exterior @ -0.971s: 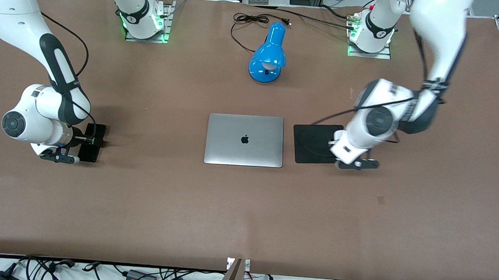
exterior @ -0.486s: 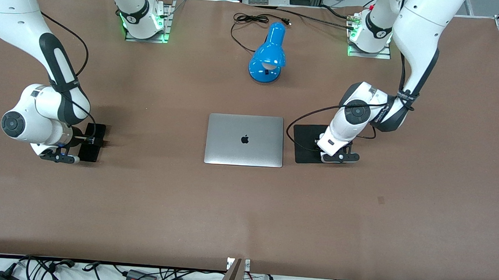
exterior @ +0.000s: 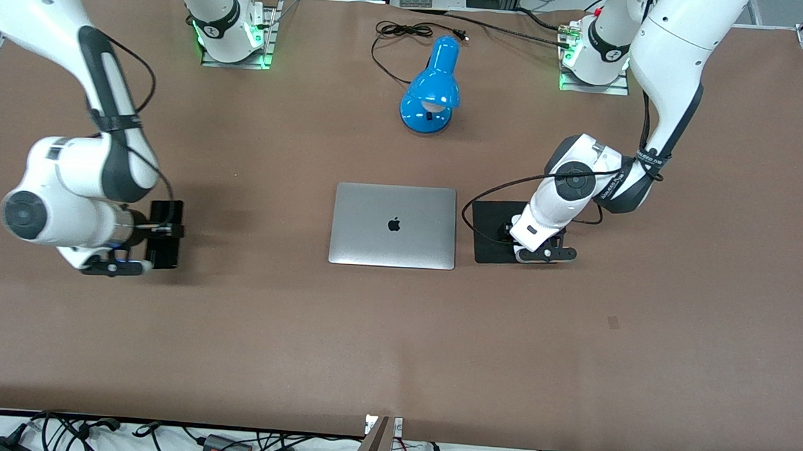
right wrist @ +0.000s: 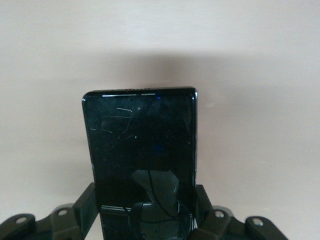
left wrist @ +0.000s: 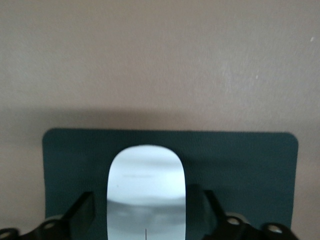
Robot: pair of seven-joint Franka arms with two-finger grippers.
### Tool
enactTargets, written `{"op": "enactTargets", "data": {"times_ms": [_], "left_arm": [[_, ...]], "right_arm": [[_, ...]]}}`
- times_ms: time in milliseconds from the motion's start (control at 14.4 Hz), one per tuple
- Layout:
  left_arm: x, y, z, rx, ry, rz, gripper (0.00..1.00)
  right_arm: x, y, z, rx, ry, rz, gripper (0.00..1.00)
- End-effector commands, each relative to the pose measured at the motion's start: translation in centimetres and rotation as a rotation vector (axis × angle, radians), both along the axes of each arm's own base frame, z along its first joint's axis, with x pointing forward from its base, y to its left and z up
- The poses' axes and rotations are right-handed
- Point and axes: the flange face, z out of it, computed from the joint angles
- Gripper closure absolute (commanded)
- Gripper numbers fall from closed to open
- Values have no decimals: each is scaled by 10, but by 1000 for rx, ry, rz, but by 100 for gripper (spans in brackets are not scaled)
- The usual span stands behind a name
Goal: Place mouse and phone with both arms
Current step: 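Carry the mouse onto the mouse pad with the left gripper, then release the mouse and raise the left gripper while the right gripper carries the phone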
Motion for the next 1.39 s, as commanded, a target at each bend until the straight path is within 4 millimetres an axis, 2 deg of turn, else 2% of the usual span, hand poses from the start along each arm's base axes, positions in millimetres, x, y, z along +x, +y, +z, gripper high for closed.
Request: {"op": "enactTargets", "data": {"times_ms": [0,208,416,555,763,902,1040,1249,1318], "left_arm": [[14,13,44,11,-76,7,0],[43,51,93,55,-98,-63,0],[66,64,133,129,-1,-122,0],[80,72,166,157,38,-159,0],[93,98,210,170,124,-199,0],[95,101,246,137,166,-203,0],[98,115,290,84,194,-173,0],[97,137,332,54,195,-135,0],[91,132,343,66,189,-146,0]], "right_arm": [[-2,48,-17,35,28,1,76],[-4,98,-29,25,3,-49,75],[-10,138,-47,8,-14,-77,75],[-17,162,-48,7,-13,-45,72],[-29,198,-49,-10,-10,-81,72],[-37,213,-54,-13,-19,-81,72],[-50,220,-66,-17,-26,-79,72],[-65,236,-76,-22,-52,-108,72],[-70,242,-77,-27,-49,-118,72]]}}
